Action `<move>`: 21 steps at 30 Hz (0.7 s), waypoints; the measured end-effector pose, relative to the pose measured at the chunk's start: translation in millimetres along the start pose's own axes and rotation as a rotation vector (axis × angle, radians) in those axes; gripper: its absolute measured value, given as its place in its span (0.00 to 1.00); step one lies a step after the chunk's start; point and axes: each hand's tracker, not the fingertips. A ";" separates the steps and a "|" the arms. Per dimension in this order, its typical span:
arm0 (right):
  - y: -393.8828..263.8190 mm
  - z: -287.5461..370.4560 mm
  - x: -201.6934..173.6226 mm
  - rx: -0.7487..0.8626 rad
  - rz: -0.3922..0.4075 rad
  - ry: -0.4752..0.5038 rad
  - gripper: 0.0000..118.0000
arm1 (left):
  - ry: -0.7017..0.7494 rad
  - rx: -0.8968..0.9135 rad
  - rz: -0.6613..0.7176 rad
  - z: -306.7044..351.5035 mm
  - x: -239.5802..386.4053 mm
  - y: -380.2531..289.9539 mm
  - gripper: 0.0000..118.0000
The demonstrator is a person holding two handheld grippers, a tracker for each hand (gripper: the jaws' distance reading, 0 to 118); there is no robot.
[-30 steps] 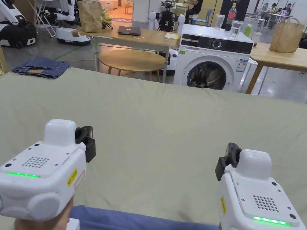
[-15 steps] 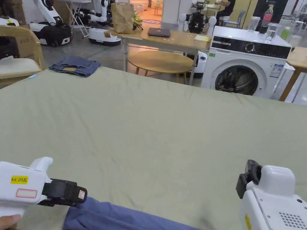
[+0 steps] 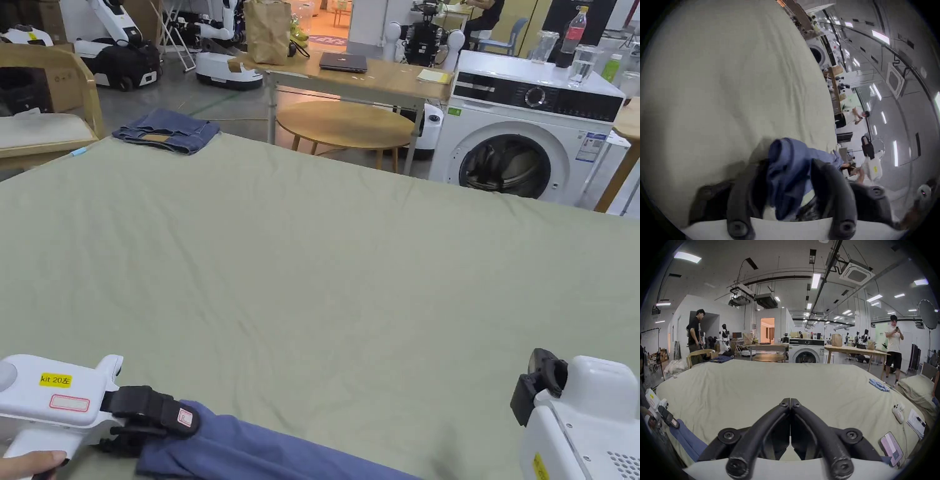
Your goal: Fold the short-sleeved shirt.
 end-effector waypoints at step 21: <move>-8.7 -4.6 7.8 -0.054 0.012 0.007 0.00 | 0.144 0.147 -0.173 64.6 70.0 -4.6 0.07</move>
